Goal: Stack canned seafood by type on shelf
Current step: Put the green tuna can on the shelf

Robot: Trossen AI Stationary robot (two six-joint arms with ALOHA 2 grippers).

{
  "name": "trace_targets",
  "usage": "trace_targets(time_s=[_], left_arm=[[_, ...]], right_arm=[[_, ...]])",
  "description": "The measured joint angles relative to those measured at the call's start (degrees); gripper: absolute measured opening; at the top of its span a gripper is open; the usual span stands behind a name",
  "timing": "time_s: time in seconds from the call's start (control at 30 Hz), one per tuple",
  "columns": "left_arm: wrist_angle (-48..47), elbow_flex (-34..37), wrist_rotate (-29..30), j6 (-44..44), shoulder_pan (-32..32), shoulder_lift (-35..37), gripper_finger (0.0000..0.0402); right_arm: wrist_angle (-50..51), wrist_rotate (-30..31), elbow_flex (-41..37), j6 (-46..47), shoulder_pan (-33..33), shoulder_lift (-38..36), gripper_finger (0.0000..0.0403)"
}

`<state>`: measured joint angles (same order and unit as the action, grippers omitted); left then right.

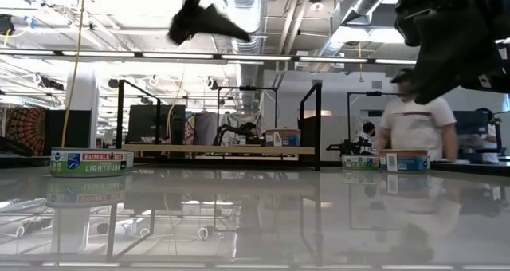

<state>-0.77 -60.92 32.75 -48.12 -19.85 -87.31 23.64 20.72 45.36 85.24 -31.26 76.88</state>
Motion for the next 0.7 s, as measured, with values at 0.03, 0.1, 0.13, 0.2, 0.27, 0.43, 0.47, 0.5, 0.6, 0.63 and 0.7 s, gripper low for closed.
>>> trace_targets(time_s=[0.03,0.1,0.13,0.2,0.27,0.43,0.47,0.5,0.6,0.63,0.7], left_arm=[[2.20,1.96,0.00,-1.14,-0.88,-0.04,0.0286],[5.99,5.31,0.47,-2.92,-2.30,-0.09,0.0286],[7.51,6.58,0.65,-3.50,-2.87,-0.06,0.0286],[8.46,8.76,0.81,-5.13,-3.75,0.00,0.0286],[7.79,10.94,0.76,-6.91,-4.21,-0.01,0.0286],[2.38,15.04,0.83,-13.96,-4.29,2.39,0.0286],[-1.46,15.33,0.81,-15.90,-4.29,3.32,0.0286],[-6.10,15.35,0.80,-18.14,-4.29,4.27,0.0286],[-18.85,15.43,0.82,-22.71,-4.29,8.11,0.0286],[-22.32,15.43,0.88,-23.97,-4.29,9.43,0.0286],[-30.08,15.38,0.43,-26.40,-4.29,11.84,0.0286]], right_arm=[[-0.73,0.00,0.00,-0.12,-0.13,0.00,0.0073],[-1.63,0.05,0.00,-0.14,-0.31,0.00,0.0065],[-2.17,0.05,0.00,-0.14,-0.31,0.00,0.0062],[-2.53,0.05,0.50,0.10,-0.31,0.02,0.0056],[-2.53,0.19,2.02,0.04,-0.26,0.39,0.0049],[0.19,0.69,8.43,-1.62,0.81,4.43,0.0023],[0.11,0.84,9.72,-2.17,1.15,5.59,0.0020],[0.12,1.06,10.93,-2.64,1.63,6.93,0.0017],[-0.37,1.14,14.91,-3.24,3.10,10.99,0.0019],[-0.02,1.12,16.07,-3.24,3.57,12.41,0.0022],[-0.13,1.11,18.33,-3.24,4.66,14.94,0.0032]])
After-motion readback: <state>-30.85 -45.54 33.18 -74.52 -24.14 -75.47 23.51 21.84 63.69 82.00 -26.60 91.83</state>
